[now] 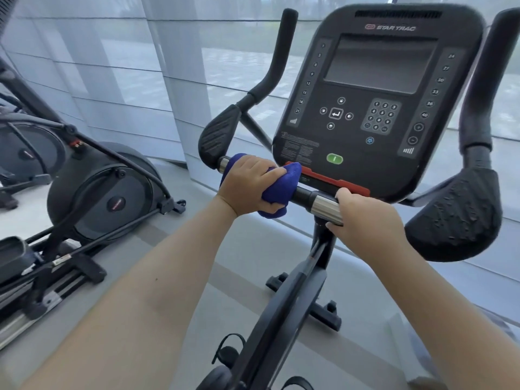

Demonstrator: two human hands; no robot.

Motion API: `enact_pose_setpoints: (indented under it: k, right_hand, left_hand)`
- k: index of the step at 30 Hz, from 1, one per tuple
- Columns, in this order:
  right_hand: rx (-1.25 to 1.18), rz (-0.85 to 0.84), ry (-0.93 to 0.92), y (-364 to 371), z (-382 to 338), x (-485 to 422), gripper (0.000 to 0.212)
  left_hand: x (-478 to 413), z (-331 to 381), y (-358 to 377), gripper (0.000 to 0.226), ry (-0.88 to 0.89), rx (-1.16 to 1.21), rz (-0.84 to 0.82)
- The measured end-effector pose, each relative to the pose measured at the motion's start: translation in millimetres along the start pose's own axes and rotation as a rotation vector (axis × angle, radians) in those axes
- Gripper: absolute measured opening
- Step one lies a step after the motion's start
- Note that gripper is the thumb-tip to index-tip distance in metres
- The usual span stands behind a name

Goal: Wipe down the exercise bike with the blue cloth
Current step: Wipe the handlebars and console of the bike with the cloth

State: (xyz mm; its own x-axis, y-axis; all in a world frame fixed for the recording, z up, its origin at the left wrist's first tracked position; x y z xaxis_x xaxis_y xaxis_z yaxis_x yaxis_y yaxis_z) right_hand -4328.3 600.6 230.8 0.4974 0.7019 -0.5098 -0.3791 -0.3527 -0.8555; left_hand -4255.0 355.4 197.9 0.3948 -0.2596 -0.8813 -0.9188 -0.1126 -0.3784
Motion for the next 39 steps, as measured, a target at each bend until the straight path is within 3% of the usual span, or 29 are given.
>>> enact_pose_setpoints:
  k: [15, 25, 31, 34, 36, 39]
  right_hand:
    - [0.021, 0.047, -0.010, -2, -3, 4, 0.038]
    - [0.071, 0.070, -0.042, -1, -6, 3, 0.042]
    - [0.089, 0.075, -0.041, 1, -5, 2, 0.039]
    - [0.100, 0.082, -0.047, 2, -5, 2, 0.038]
    - [0.116, 0.091, -0.054, 4, -5, 3, 0.040]
    - [0.121, 0.091, -0.060, 4, -5, 3, 0.042]
  left_hand:
    - [15, -49, -6, 0.058, -0.042, 0.029, -0.150]
    - [12, -26, -1, 0.064, -0.147, 0.016, 0.001]
    - [-2, 4, 1, 0.046, -0.208, 0.084, 0.030]
    - [-13, 17, -1, 0.034, -0.351, 0.148, 0.045]
    - [-16, 16, -2, 0.032, -0.372, 0.138, -0.005]
    - [-27, 7, -5, 0.037, -0.327, 0.114, -0.235]
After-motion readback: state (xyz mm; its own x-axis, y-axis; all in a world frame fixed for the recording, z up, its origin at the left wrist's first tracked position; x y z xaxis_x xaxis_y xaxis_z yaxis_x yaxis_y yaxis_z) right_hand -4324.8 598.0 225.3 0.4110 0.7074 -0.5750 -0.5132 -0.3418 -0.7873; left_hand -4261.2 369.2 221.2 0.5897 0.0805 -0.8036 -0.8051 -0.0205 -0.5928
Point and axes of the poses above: each hand's wrist, its own x-axis away from the middle knuckle, its own y-axis out of the palm, z = x × y, the point moved 1 cm from there along -x, towards the middle knuckle, and after that the axes turned 11 degrees about z, right-handed, at the moved point
